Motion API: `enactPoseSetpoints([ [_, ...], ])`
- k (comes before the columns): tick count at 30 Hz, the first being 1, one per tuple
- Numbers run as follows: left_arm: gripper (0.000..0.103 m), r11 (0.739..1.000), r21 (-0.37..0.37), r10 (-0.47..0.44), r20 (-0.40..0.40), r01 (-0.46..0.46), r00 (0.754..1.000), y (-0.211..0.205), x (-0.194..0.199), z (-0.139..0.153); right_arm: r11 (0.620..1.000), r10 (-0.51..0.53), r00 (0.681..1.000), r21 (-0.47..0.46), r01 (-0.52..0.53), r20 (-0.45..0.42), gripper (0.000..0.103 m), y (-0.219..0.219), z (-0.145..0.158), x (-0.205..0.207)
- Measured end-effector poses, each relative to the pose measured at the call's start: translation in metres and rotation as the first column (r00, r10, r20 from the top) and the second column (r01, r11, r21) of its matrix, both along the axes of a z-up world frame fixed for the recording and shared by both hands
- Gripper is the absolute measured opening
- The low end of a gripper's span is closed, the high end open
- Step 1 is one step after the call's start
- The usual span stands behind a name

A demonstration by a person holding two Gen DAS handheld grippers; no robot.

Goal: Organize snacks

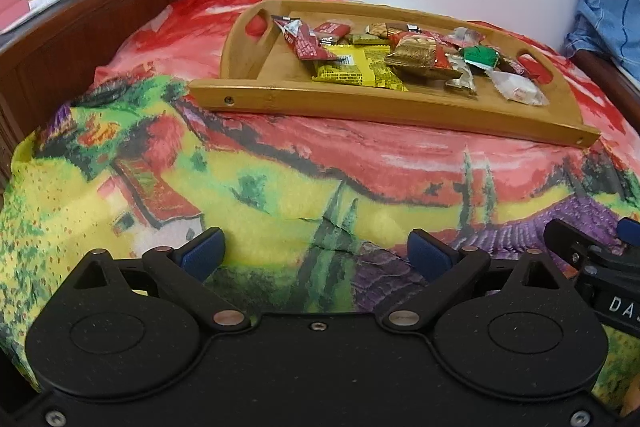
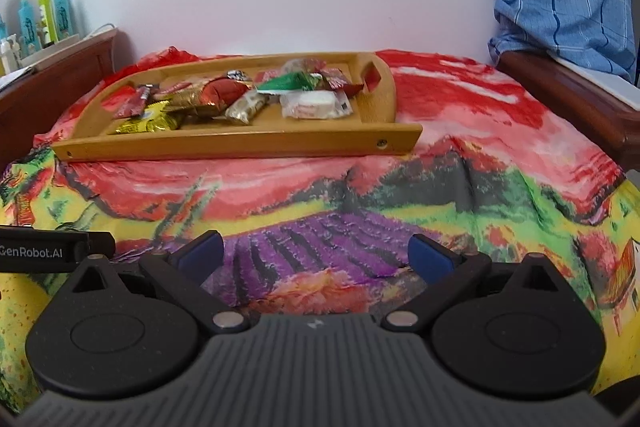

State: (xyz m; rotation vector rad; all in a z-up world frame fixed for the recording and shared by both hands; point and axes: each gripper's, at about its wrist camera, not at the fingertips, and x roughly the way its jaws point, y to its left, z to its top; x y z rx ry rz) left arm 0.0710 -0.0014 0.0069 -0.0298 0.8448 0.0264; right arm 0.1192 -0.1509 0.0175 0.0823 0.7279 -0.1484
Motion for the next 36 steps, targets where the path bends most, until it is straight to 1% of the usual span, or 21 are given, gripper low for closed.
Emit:
enactPoseSetpoints([
  [4,0.102,1.0,0.021,-0.023,0.0,0.023,1.0,-0.003,0.0,-0.003,1.0,-0.018,1.0,0.01,0.019,-0.018,0.103,-0.002,-0.005,0.003],
  [9,0.103,0.999,0.025,-0.033,0.001,0.033,0.999,-0.004,0.0,-0.004,1.0,-0.017,1.0,-0.011,0.017,-0.026,0.103,0.001,-0.008,0.004],
  [14,0.103,0.999,0.016,-0.05,-0.005,0.05,0.999,-0.001,0.001,-0.005,0.999,-0.01,1.0,-0.041,0.009,-0.029,0.103,0.005,-0.01,0.005],
  [25,0.103,0.997,0.014,-0.077,0.01,0.077,0.997,0.001,-0.003,-0.006,0.999,-0.007,1.0,-0.053,0.005,-0.024,0.103,0.006,-0.012,0.004],
  [36,0.103,0.996,0.018,-0.083,0.0,0.083,0.997,0.0,-0.003,-0.005,0.998,-0.004,1.0,-0.058,0.003,-0.025,0.103,0.006,-0.012,0.004],
])
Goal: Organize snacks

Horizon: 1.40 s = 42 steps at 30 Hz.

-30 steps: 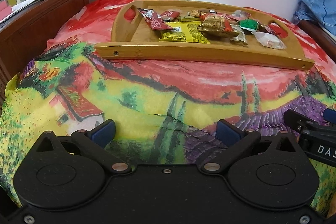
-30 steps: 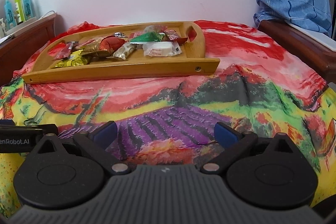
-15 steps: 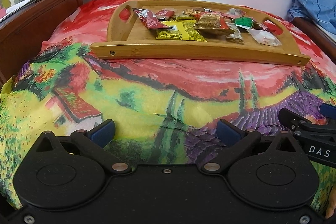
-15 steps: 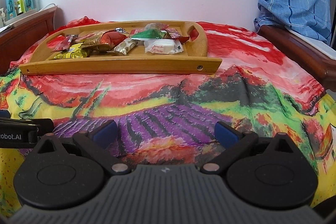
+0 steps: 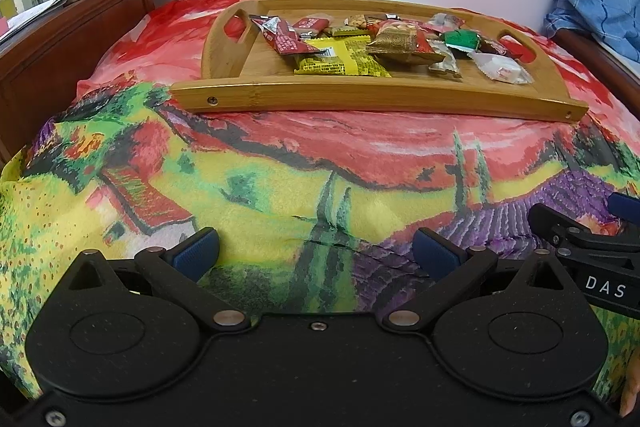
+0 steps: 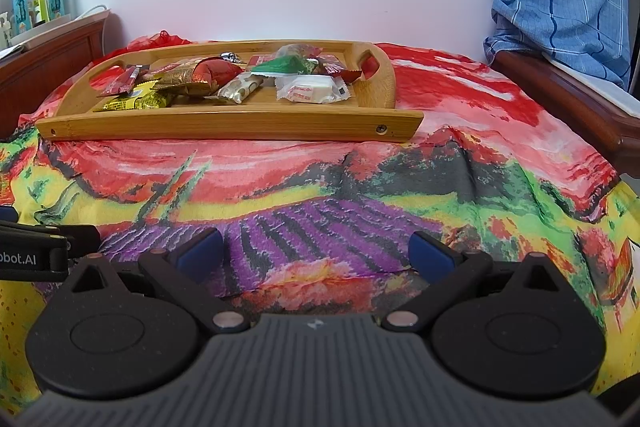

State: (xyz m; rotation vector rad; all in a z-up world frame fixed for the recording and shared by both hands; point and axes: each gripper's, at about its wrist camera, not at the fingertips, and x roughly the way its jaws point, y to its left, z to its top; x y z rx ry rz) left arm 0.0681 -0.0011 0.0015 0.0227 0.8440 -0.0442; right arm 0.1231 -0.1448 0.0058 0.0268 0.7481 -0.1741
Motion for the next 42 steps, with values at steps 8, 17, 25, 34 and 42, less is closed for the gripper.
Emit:
enactPoseSetpoints([
  [8,0.103,1.0,0.004,0.004,-0.006,-0.004,1.0,0.0002,0.0017,0.0001,1.0,0.005,1.0,-0.005,-0.005,-0.004,0.103,0.0005,0.0002,0.0009],
  [17,0.103,1.0,0.002,0.004,-0.007,-0.004,1.0,0.0003,0.0015,0.0002,1.0,0.006,1.0,-0.004,-0.006,-0.005,0.103,0.0005,0.0002,0.001],
  [25,0.103,1.0,0.001,0.005,-0.003,-0.005,1.0,0.0004,0.0015,0.0003,1.0,0.008,1.0,-0.009,-0.008,-0.006,0.103,0.0009,0.0002,0.001],
  [34,0.103,1.0,0.002,0.005,-0.003,-0.005,1.0,0.0002,0.0014,0.0001,1.0,0.008,1.0,-0.009,-0.008,-0.007,0.103,0.001,0.0004,0.0009],
  [42,0.103,1.0,0.002,0.005,-0.007,-0.005,1.0,0.0002,0.0019,0.0,1.0,0.008,1.0,-0.01,-0.008,-0.006,0.103,0.001,0.0006,0.0009],
])
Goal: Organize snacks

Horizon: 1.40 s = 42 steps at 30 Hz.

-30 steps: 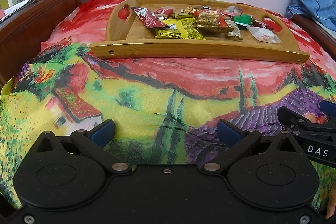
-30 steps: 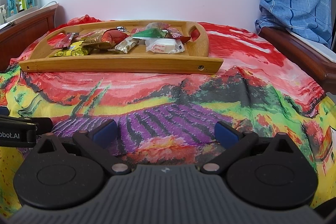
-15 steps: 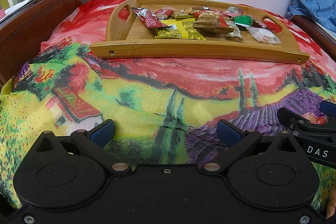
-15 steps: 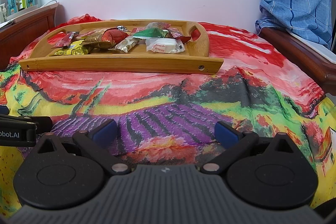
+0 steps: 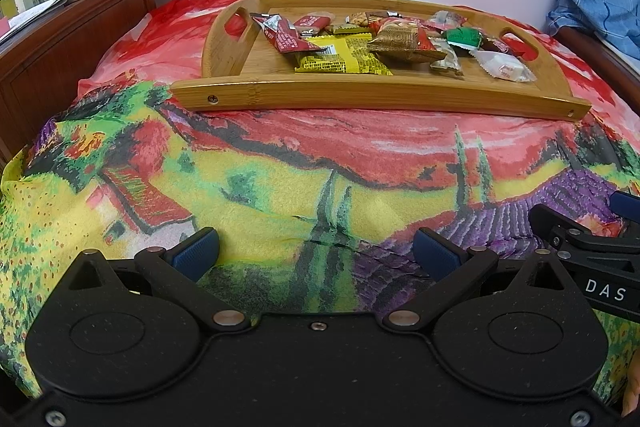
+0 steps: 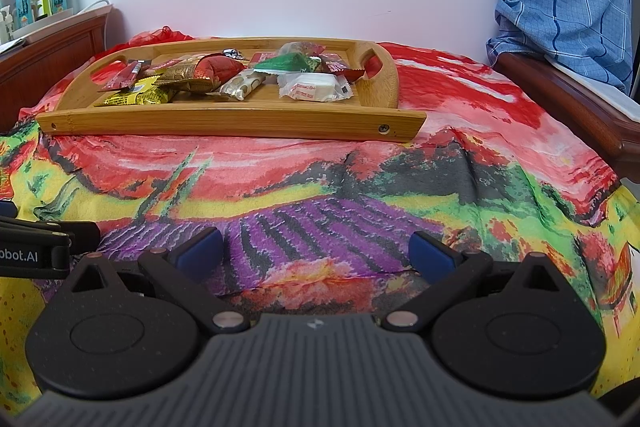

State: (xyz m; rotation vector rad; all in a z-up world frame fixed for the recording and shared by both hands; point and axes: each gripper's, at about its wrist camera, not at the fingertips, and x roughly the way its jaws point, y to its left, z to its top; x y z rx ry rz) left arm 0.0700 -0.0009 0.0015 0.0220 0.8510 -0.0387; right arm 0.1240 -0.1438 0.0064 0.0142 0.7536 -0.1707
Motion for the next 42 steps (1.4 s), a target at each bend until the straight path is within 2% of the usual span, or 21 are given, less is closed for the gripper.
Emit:
enactPoseSetpoints([
  [42,0.103,1.0,0.001,0.008,-0.003,-0.008,1.0,0.0003,0.0011,-0.0003,1.0,0.0,1.0,-0.001,0.0,0.001,0.103,0.0001,-0.0004,-0.0004],
])
